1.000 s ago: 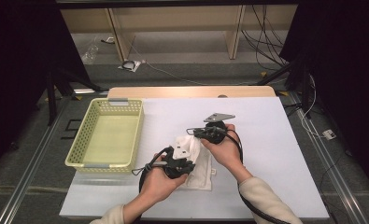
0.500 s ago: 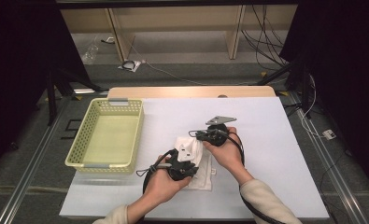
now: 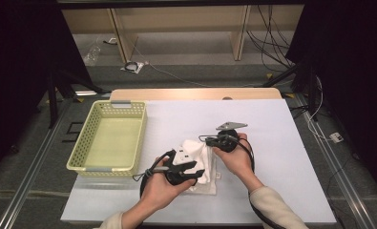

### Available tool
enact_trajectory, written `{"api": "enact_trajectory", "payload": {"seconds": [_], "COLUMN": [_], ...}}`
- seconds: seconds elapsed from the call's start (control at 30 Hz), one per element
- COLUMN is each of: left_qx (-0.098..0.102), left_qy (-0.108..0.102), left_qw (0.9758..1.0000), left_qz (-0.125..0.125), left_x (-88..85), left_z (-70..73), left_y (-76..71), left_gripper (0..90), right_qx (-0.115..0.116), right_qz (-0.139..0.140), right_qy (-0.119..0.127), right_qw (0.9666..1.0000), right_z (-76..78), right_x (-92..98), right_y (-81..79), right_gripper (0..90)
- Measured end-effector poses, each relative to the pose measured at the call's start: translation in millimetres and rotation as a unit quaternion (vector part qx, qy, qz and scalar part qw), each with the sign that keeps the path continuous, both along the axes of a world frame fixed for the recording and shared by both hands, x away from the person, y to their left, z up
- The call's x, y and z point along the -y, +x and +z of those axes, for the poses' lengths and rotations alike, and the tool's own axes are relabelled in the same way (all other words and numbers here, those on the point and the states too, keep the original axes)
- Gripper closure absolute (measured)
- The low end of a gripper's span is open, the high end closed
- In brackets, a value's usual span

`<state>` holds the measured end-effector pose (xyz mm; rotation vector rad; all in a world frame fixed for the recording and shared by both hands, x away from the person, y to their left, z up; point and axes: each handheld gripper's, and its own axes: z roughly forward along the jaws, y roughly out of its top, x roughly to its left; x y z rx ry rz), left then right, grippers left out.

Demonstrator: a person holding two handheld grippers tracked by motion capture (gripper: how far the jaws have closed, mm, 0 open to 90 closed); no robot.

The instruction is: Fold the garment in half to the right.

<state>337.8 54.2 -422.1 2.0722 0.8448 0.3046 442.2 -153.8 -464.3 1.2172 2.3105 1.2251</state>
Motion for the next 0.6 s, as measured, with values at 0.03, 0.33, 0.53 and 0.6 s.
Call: {"api": "enact_trajectory", "payload": {"seconds": [0.03, 0.33, 0.53, 0.6], "left_qx": [0.002, -0.004, 0.004, 0.008], "left_qy": [0.001, 0.029, 0.036, 0.035], "left_qw": [1.0000, 0.9990, 0.9987, 0.9986], "left_qz": [0.007, 0.034, 0.037, 0.037], "left_x": [-3.3, -14.3, -12.2, -11.4], "left_z": [-0.6, -19.0, -20.0, -18.9], "left_y": [2.7, 20.6, 26.5, 28.3], "left_gripper": [58.7, 63.2, 65.4, 65.8], "right_qx": [0.001, -0.009, 0.008, 0.009], "right_qz": [-0.001, -0.007, -0.011, -0.007], "right_qy": [0.000, -0.012, -0.005, 0.000], "right_qw": [1.0000, 0.9999, 0.9999, 0.9999], "right_z": [-1.0, -2.5, 18.0, 22.9], "right_x": [1.1, 9.5, 14.6, 13.6], "right_y": [0.1, -2.7, -11.5, -16.7], "right_gripper": [86.3, 78.3, 68.7, 67.3]}}
